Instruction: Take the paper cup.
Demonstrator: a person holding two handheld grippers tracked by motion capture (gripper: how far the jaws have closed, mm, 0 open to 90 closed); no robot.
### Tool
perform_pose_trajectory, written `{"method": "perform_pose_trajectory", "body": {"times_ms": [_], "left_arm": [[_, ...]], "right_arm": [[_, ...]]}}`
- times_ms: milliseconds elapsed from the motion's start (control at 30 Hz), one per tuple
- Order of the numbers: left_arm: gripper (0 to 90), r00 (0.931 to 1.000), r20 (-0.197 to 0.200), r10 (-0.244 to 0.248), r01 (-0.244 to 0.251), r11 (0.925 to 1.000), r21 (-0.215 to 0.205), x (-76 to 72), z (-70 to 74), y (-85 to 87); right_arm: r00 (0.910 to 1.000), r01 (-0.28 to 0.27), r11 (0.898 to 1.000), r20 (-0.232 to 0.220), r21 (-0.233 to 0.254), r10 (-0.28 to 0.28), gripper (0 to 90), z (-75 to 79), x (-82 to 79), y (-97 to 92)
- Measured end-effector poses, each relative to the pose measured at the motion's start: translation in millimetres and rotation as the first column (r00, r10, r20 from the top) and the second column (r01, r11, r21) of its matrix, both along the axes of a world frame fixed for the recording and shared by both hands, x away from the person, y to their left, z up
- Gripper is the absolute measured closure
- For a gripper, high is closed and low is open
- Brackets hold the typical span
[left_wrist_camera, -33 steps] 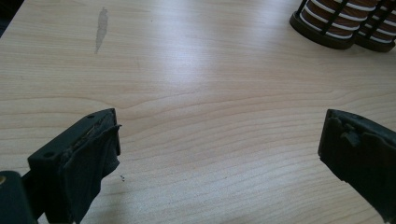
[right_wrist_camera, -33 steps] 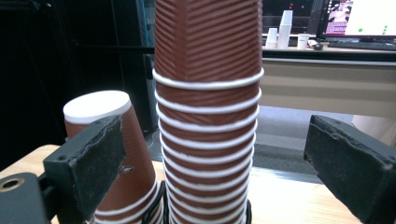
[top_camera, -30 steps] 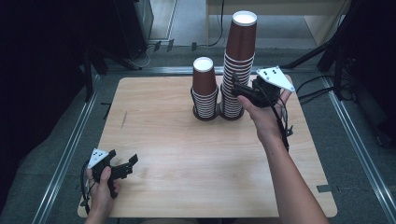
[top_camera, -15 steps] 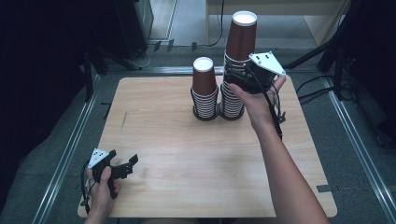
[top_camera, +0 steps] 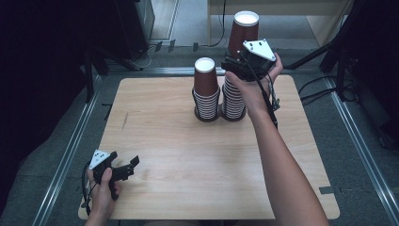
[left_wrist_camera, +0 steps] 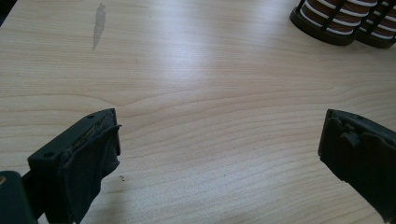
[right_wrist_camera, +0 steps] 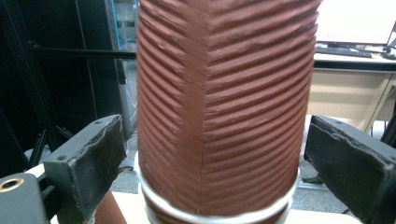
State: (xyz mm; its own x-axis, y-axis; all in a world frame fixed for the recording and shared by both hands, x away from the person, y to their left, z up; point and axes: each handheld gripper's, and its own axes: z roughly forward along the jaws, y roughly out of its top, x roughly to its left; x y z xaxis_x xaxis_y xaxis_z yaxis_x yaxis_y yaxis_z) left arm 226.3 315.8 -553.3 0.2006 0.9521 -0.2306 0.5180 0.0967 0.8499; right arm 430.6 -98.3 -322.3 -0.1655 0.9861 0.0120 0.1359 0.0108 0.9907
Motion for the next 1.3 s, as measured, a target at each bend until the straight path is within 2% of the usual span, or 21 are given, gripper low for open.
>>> {"method": "perform_pose_trajectory", "body": {"times_ms": [67,100,167,200,267,467,533,567,1033,1300], "left_arm": [[0.0,1.0,0.0,0.0,0.0,1.0,0.0,0.0,0.0,0.0],[0.0,1.0,-0.002,-0.001,0.001,1.0,0.001,0.2,0.0,0.1],[0.0,1.0,-0.002,-0.001,0.001,1.0,0.001,0.2,0.0,0.0],[0.0,1.0,-0.003,-0.001,0.001,1.0,0.001,0.2,0.0,0.0],[0.0,1.0,-0.006,-0.001,0.001,1.0,0.001,0.4,0.0,0.0],[0.0,1.0,-0.008,-0.001,0.001,1.0,-0.002,0.6,-0.1,0.1],[0.0,1.0,-0.009,-0.001,0.001,1.0,-0.003,0.7,-0.1,0.0],[0.0,0.9999,-0.011,-0.004,0.004,1.0,-0.005,0.8,-0.1,0.2],[0.0,0.9998,-0.014,-0.012,0.012,0.9999,-0.007,1.0,-0.3,0.4],[0.0,0.9998,-0.016,-0.015,0.015,0.9998,-0.008,1.1,-0.3,0.3]], "right_arm": [[1.0,0.001,1.0,-0.003,0.004,-0.001,5.4,-0.4,1.6,0.1],[1.0,-0.003,1.0,-0.008,0.031,0.003,5.0,-1.1,5.1,0.1],[0.9999,-0.003,0.999,-0.01,0.038,0.004,4.9,-1.1,5.9,-0.5],[0.9999,-0.007,0.998,-0.013,0.059,0.008,5.0,-1.0,7.8,-1.5],[0.9999,-0.009,0.997,-0.009,0.074,0.01,6.3,-0.6,11.6,-3.1],[0.9999,0.004,0.998,-0.01,0.06,-0.003,6.7,1.0,17.4,0.2],[0.9999,0.007,0.998,-0.011,0.068,-0.006,7.3,1.1,18.1,0.3],[1.0,0.002,0.996,-0.005,0.091,-0.001,7.5,0.6,19.4,-0.9],[0.9994,0.034,0.996,-0.003,0.081,-0.034,6.7,0.3,25.9,4.6],[0.9998,0.017,0.997,-0.001,0.076,-0.017,8.8,1.8,27.3,2.5]]}}
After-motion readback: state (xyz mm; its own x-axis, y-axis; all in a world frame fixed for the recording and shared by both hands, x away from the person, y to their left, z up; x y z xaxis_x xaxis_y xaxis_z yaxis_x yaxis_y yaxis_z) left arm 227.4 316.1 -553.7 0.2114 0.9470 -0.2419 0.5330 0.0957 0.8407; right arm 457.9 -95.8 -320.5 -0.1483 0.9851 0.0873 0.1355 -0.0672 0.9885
